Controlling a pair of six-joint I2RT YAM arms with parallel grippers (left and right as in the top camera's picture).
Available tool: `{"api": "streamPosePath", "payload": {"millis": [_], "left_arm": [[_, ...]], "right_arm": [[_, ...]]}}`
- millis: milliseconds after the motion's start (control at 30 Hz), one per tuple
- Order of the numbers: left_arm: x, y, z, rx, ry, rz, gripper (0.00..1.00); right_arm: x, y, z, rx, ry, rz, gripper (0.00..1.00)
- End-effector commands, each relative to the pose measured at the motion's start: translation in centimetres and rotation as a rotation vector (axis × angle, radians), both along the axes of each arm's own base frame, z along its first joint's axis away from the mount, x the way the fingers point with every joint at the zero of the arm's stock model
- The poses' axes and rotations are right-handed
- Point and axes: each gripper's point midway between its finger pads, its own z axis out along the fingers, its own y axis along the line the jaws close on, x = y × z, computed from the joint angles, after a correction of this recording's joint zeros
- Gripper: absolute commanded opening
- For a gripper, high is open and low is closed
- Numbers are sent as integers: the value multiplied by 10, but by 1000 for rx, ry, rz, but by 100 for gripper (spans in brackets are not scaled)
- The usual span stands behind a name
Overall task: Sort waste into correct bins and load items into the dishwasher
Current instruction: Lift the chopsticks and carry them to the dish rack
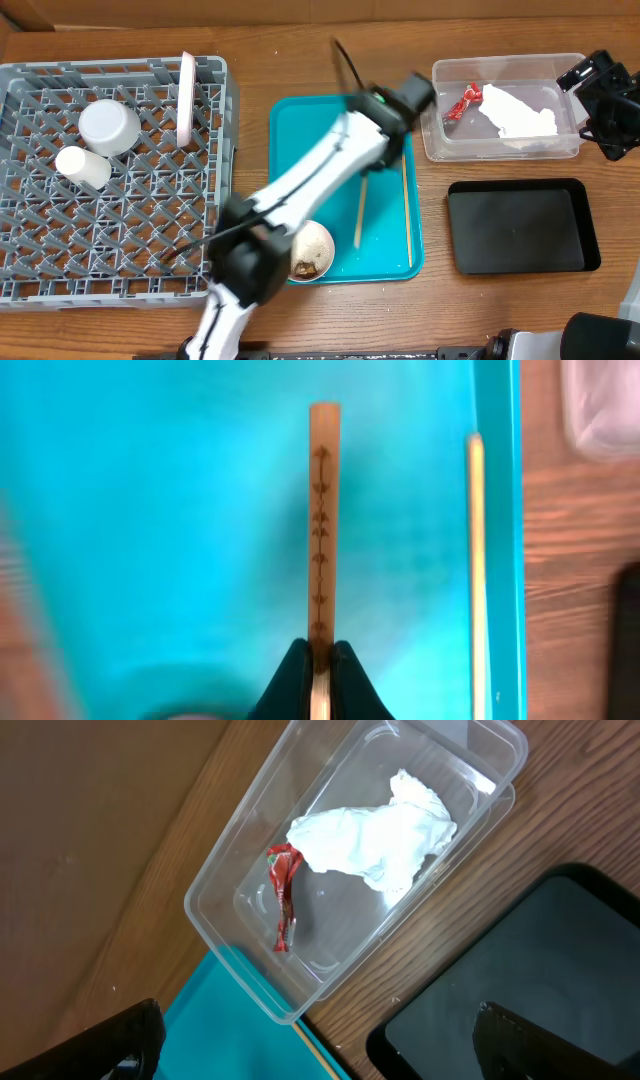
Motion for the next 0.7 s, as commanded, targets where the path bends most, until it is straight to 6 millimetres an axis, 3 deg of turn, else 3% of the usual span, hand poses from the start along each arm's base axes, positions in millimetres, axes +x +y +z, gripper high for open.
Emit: {"api": "streamPosePath", "payload": {"millis": [0,100,200,400,667], "left_arm": [[18,58,94,-26,-188,41,4],[18,94,120,-29,-206,11,4],[9,126,126,13,-162,-33,4],[-7,196,110,111,-2,-3,4],[2,246,67,145,74,59,4]], "right_arm": [[2,-4,4,-11,-12,-11,100],[2,-4,4,-11,-12,-11,100],[2,-4,4,-11,-12,-11,100],[2,-4,4,-11,-12,-11,100],[2,-4,4,-11,-12,-11,100]]}}
